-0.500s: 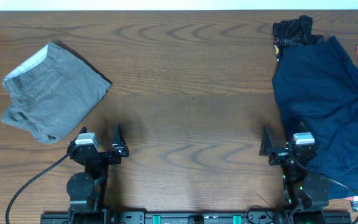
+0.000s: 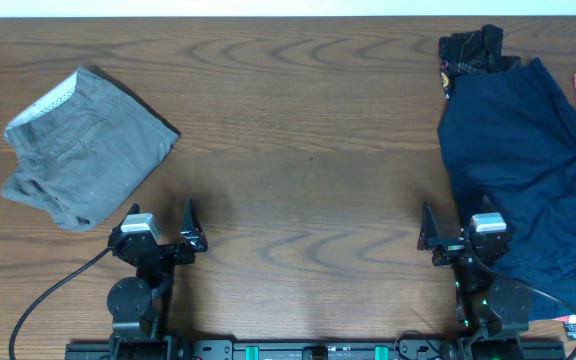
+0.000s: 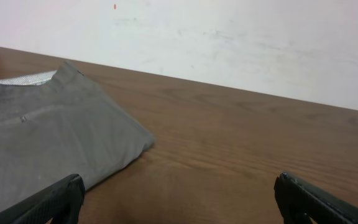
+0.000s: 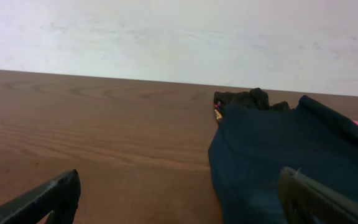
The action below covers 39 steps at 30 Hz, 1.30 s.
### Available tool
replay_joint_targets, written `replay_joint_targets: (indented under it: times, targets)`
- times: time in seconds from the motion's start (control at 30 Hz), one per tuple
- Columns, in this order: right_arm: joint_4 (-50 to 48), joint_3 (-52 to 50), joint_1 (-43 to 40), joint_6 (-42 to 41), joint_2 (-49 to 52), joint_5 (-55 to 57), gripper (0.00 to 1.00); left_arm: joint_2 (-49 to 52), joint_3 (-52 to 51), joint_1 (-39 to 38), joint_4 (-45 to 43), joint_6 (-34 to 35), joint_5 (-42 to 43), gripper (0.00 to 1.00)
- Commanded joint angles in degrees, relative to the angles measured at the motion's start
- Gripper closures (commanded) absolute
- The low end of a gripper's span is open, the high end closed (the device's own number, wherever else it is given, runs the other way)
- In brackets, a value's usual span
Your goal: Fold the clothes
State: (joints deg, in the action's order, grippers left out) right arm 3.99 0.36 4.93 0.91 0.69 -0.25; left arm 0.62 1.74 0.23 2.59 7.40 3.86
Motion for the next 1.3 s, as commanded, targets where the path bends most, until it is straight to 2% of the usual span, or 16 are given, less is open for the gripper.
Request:
replay_joint_targets:
  times: [0.0,1.13,1.27]
  targets:
    - [0.3,0.0,-0.5,0.9,-0.3,-0.2,0.01,-0.4,-1.5,0.2,1.0,-1.0,0.2,0.02]
    - [0.1,0.0,-0.5,-1.0,-0.3,-0.2,0.01,-0.4,-1.5,0.2,1.0,-0.9,0.2,0.02]
    - [0.1,0.2,-0.5,-1.1,-0.3,-0.2,0.01,-0.4,-1.1,0.2,1.1,1.2,0.2,0.02]
